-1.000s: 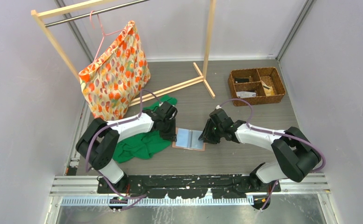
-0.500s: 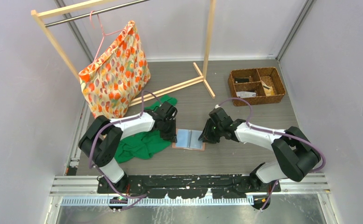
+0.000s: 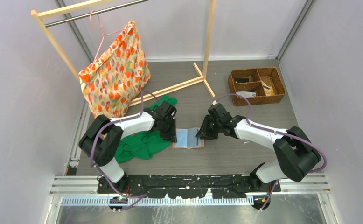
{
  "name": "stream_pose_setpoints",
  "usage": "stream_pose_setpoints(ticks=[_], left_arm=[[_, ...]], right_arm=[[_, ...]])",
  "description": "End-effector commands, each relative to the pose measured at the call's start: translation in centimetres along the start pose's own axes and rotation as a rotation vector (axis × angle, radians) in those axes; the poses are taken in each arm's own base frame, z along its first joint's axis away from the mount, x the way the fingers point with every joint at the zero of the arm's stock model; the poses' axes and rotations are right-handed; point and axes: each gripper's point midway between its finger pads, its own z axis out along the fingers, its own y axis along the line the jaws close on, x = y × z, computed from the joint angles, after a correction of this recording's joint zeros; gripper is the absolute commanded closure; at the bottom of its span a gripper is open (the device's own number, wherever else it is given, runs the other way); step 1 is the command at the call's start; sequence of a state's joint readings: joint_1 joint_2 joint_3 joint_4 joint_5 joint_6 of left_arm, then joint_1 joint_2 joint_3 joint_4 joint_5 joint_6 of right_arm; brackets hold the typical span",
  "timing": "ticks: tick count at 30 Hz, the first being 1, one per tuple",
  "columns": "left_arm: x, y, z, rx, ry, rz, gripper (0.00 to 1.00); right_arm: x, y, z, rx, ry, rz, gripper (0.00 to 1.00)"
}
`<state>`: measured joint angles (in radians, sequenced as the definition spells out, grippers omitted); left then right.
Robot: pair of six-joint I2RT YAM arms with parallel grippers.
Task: Take the credit cards out of the card holder
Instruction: Open the card holder at the center of the board.
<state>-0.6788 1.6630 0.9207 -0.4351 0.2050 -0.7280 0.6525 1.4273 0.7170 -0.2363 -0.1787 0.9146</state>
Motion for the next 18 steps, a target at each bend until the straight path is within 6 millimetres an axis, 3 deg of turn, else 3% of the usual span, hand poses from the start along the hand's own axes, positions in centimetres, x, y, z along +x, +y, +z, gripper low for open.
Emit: stream_pose_setpoints(ticks=[1,14,18], left_arm=[[0.8,-0.2,2.4,0.021,0.022,0.016,0.86],[1.0,-0.4,2.2,0.040,0.024,0.023,0.86],[0.8,-0.8,1.7,0.053,0.015,0.027,0.86]], right_arm=[[-1.2,3.4,-1.3,-0.100,-0.021,-0.032,0.71],[-1.3,3.4,-1.5,-0.086,-0.029,-0.044,0.72],[-1.7,2.4,-1.6,-0.035,-0.056,-0.049,0.64]])
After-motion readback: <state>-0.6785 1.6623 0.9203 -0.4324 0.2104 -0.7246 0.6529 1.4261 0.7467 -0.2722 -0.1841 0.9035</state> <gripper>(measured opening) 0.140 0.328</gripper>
